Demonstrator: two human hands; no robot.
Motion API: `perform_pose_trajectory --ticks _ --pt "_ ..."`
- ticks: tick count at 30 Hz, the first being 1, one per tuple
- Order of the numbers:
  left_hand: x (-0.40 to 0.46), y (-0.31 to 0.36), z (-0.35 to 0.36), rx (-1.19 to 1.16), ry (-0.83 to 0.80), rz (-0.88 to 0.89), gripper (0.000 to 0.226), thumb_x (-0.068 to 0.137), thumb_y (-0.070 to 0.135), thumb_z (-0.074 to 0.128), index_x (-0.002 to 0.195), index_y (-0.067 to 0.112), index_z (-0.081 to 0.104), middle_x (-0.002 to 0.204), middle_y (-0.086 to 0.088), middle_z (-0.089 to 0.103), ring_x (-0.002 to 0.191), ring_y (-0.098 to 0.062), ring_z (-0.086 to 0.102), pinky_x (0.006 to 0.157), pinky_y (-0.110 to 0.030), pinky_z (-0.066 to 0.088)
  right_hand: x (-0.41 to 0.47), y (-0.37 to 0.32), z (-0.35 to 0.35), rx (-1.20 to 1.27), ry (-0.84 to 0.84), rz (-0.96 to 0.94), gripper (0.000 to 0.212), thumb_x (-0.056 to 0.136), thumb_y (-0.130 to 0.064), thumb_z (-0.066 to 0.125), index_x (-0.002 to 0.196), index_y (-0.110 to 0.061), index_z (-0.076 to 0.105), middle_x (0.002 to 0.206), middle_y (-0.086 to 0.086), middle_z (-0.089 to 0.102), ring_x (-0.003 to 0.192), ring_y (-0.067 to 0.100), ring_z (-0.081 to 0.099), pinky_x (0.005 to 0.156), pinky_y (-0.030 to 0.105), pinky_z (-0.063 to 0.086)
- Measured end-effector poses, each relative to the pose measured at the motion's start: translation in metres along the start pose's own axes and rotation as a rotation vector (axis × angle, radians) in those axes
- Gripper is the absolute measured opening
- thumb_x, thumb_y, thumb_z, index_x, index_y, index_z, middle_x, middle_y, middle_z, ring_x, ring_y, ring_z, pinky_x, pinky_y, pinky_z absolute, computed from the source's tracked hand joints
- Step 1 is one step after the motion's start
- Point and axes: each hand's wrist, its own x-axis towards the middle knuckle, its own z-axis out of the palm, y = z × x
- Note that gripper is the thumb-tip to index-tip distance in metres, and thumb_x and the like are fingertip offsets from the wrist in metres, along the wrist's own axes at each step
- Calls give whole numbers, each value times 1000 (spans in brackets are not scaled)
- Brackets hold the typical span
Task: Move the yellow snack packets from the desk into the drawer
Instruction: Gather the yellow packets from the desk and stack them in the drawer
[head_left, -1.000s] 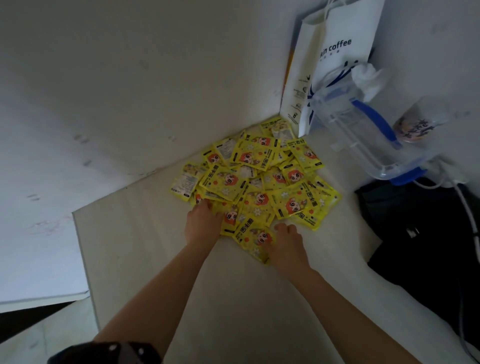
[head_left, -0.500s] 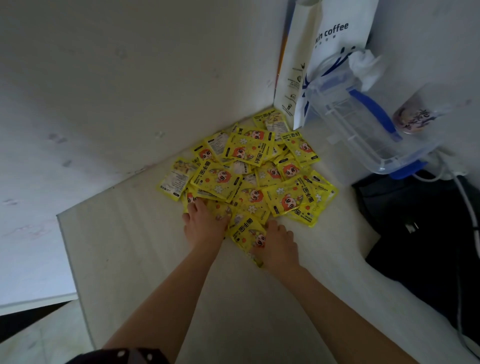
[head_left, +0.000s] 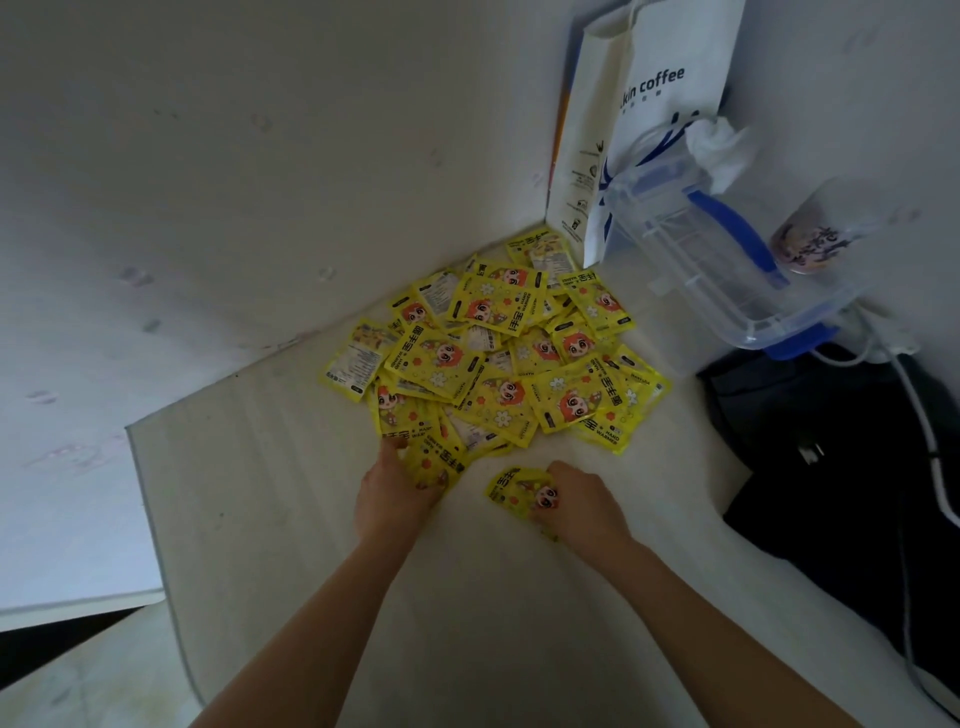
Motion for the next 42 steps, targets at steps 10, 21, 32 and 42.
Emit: perform_pose_trajectory --ticks 10,21,32,42 --pt "57 37 -67 293 -155 338 29 77 30 78 97 13 65 93 -1 59 88 -24 59 76 -33 48 28 12 -75 -37 135 -67 33 79 -27 70 108 -16 61 108 6 65 100 28 60 80 37 52" --pt "118 125 -61 881 -305 610 32 88 22 66 119 19 60 120 -4 58 113 -26 58 83 -42 54 93 -8 -118 -494 -14 -266 15 75 -14 68 81 -15 54 101 4 50 95 26 55 69 33 46" --pt "149 127 -49 944 -300 690 79 80 46 73 145 23 36 145 -3 44 135 -28 34 107 -42 37 111 -6 -114 -626 18 -317 42 79 -29 66 119 -21 58 128 2 45 119 30 39 93 38 40" --pt "137 122 -47 940 -176 683 81 74 45 78 141 25 37 139 -5 41 137 -28 30 113 -44 25 100 -1 -111 -664 117 -445 43 79 -31 65 120 -26 56 121 -2 50 117 21 43 94 37 36"
